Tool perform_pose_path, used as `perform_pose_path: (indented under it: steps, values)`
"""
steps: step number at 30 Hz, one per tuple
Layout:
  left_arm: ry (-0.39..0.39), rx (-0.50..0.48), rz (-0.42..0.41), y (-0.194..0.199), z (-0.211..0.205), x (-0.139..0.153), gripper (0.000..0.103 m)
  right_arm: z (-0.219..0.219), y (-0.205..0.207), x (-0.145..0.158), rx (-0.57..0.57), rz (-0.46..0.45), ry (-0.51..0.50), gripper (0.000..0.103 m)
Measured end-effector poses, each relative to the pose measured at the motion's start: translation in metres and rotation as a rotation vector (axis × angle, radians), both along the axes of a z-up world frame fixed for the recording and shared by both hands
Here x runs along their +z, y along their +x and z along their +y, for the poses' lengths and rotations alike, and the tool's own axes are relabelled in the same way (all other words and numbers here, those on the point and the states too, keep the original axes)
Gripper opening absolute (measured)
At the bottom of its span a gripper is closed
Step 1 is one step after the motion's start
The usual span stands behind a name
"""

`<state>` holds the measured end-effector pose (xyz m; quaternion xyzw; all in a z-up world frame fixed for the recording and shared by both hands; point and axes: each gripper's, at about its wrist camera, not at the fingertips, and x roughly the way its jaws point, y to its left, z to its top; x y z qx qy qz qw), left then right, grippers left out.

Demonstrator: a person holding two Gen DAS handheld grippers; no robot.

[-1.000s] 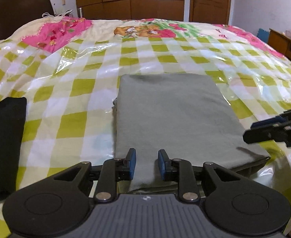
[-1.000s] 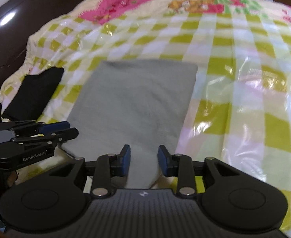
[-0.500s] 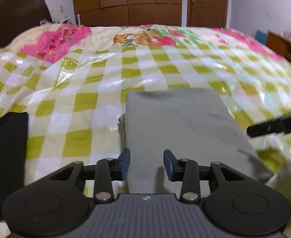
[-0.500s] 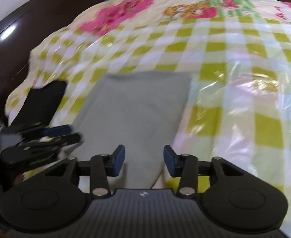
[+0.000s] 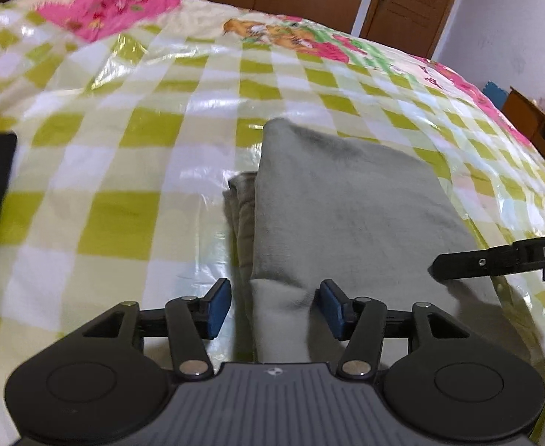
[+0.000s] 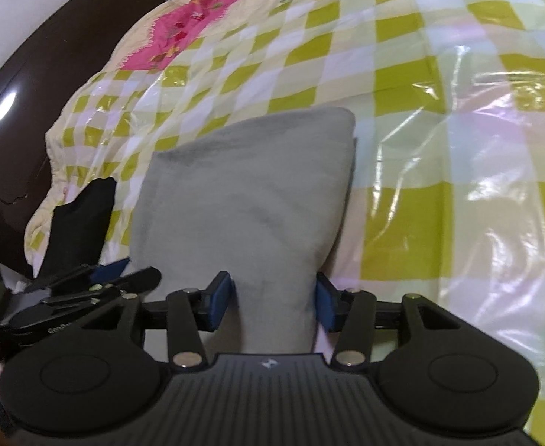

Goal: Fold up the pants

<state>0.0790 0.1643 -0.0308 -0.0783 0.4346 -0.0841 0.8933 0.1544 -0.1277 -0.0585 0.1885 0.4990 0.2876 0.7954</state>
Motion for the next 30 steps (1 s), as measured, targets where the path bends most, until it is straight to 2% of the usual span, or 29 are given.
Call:
perform_pose_path:
  steps: [4,6,9,11,14,16,19,22,26,28,30]
  values:
    - [0.017,-0.012,-0.005,0.001,-0.016,0.001,0.062,0.004,0.004,-0.004,0.013,0.0,0.006,0.049]
    - [0.019,-0.025,-0.013,0.0,-0.025,0.002,0.061,0.004,0.004,-0.002,0.011,-0.006,-0.011,0.026]
    - [-0.029,-0.06,-0.019,0.005,-0.041,0.004,0.06,-0.006,0.006,0.001,-0.001,0.005,-0.033,0.015]
    - [-0.027,-0.098,-0.026,0.011,-0.06,0.004,0.06,-0.018,0.005,0.007,-0.021,-0.011,-0.056,0.015]
    - [0.028,-0.147,-0.037,0.02,-0.092,0.003,0.06,-0.041,0.007,0.015,-0.074,-0.047,-0.116,0.015]
    - [0.067,-0.144,-0.041,0.022,-0.105,0.006,0.061,-0.054,0.011,0.017,-0.107,-0.062,-0.164,0.017]
    - [0.11,-0.126,-0.053,0.017,-0.112,0.017,0.06,-0.068,0.015,0.023,-0.144,-0.082,-0.226,0.025]
    - [0.166,-0.122,-0.062,0.011,-0.117,0.024,0.06,-0.077,-0.001,0.038,-0.194,-0.166,-0.293,0.026]
    - [0.198,-0.119,-0.093,0.002,-0.123,0.031,0.06,-0.072,-0.032,0.051,-0.183,-0.228,-0.275,0.025]
    - [0.197,-0.13,-0.084,-0.001,-0.126,0.03,0.06,-0.062,-0.047,0.053,-0.156,-0.249,-0.269,0.026]
    - [0.229,-0.151,-0.048,-0.003,-0.129,0.023,0.06,-0.05,-0.056,0.05,-0.114,-0.247,-0.259,0.025]
